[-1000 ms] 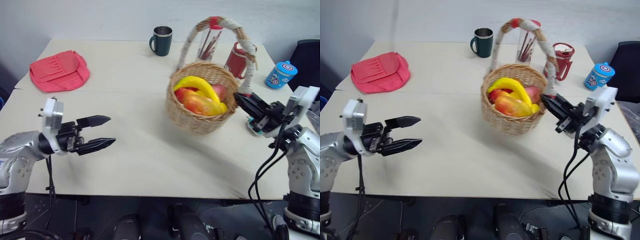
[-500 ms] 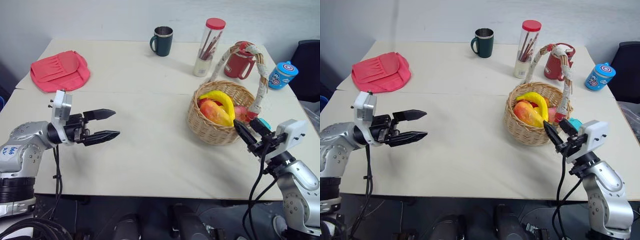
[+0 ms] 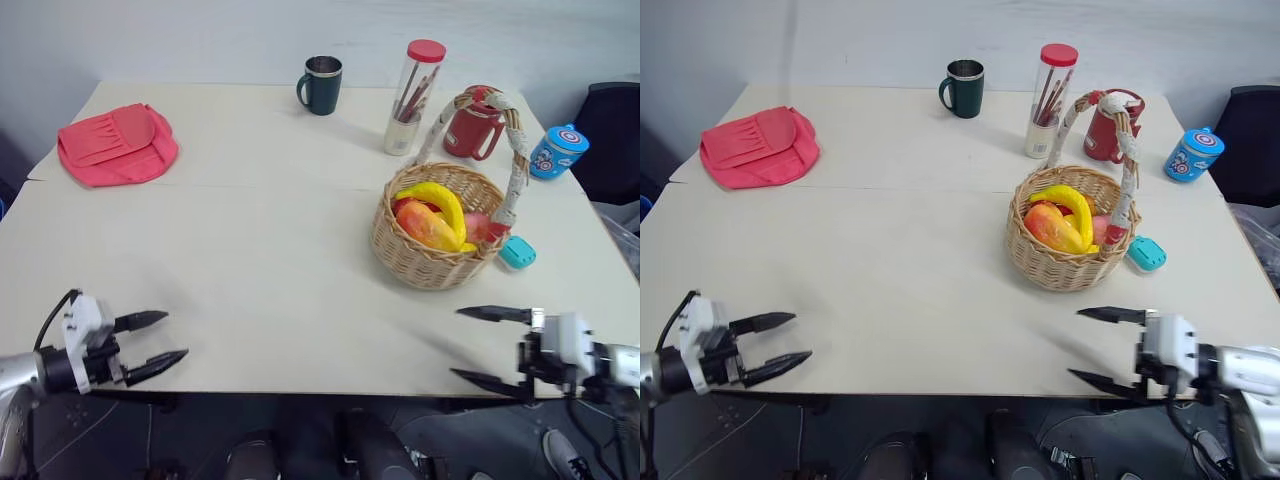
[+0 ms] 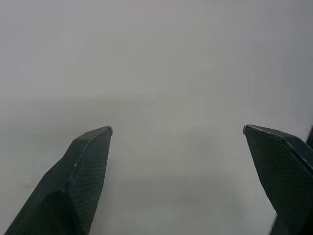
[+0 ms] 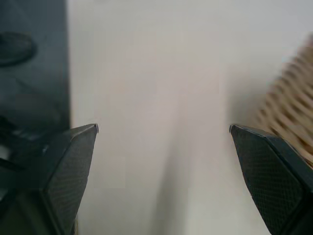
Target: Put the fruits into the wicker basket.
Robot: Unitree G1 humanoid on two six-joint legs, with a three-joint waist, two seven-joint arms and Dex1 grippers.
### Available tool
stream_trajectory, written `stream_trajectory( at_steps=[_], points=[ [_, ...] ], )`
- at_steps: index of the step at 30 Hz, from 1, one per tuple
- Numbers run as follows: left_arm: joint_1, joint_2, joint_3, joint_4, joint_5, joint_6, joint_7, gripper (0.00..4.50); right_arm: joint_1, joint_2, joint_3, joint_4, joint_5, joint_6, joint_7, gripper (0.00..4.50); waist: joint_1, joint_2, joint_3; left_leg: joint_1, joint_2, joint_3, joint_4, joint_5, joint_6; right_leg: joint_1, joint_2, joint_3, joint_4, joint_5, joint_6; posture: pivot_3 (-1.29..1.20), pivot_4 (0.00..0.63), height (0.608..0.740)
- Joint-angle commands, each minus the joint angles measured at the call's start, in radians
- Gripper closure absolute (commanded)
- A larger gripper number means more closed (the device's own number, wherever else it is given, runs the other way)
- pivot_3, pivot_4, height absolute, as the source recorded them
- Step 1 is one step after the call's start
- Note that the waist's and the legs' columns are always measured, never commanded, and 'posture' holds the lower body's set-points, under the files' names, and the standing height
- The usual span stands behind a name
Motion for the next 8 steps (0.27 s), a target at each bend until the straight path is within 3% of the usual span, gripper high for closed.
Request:
stream_trajectory(
  at_steps=[1,8],
  points=[
    [0.071,-0.060,0.038,-0.146,0.029,-0.077,0.075,0.00,-0.142,0.086,0.122,0.108,-0.048,-0.046,0.001,0.01,-0.002,-0.001,0.000,0.002,0.000,0.000,0.000,0.000,0.000,0.003,0.000,0.000,-0.001,0.000,0.000,0.00,0.150,0.740],
    [0.132,-0.148,0.006,-0.269,0.093,-0.134,0.188,0.00,-0.287,0.186,0.173,0.306,-0.095,-0.125,-0.042,0.01,0.015,0.001,0.001,0.004,0.000,-0.002,-0.003,-0.001,-0.001,0.006,0.000,-0.001,-0.005,-0.001,-0.003,0.00,0.150,0.740]
  ],
)
